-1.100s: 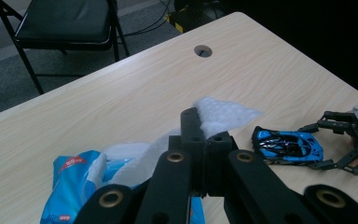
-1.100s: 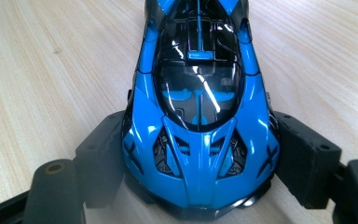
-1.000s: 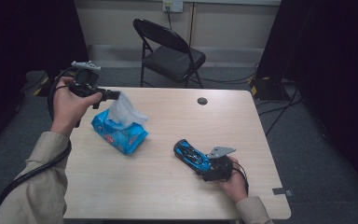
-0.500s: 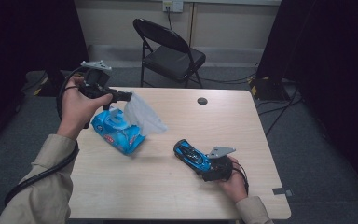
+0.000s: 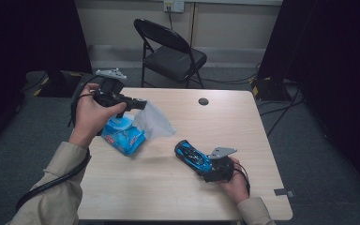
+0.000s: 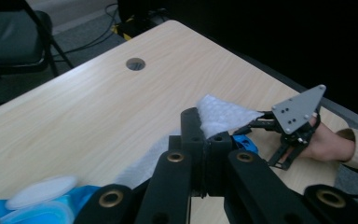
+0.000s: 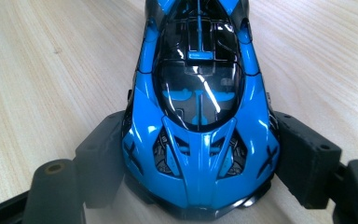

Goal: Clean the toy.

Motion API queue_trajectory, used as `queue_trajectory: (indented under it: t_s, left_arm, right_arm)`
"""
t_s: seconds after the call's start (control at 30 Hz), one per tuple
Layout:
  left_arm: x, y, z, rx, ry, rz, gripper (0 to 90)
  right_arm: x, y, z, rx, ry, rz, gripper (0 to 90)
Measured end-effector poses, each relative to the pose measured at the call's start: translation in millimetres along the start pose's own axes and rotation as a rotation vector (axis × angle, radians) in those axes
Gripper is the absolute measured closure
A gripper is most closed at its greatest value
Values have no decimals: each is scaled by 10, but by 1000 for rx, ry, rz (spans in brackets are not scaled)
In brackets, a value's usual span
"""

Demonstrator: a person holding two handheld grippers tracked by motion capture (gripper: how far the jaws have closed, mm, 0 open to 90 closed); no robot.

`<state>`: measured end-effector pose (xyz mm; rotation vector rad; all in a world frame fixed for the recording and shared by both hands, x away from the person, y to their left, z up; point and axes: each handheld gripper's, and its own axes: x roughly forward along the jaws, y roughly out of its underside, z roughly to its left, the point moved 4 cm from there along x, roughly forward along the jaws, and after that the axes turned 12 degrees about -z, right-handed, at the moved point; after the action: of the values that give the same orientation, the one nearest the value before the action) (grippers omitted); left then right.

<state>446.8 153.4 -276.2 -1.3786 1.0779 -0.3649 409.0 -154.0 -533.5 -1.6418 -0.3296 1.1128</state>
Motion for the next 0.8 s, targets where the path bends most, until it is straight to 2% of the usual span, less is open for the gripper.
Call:
queue_trajectory:
  t_s: [0.1,0.17,0.2,0.27,0.4,0.53,0.6,0.7,0.8]
  left_arm:
    - [88,69,-127,10,35,17,898]
    - [130,118,-168,19,37,25,898]
    - [167,173,-199,10,60,43,898]
    - [231,272,-230,-5,74,53,898]
    - [400,591,-259,-23,96,115,898]
    - [620,991,-196,-51,96,170,898]
    - [737,1186,-176,-48,99,204,897]
    - [903,1430,-179,-57,104,217,897]
    - [1041,1625,-212,-48,108,234,895]
  right_arm:
    - [0,0,0,0,0,0,249]
    - [0,0,-1,0,0,0,250]
    - [0,0,-1,0,0,0,250]
    - [0,0,-1,0,0,1,249]
    - [1,-1,-2,-1,-2,0,249]
    - [2,-1,-2,-2,-2,0,249]
    - [1,-1,-3,-3,-2,0,249]
    - [1,-1,-3,-3,-3,0,249]
    - [2,-1,-3,-3,-3,0,249]
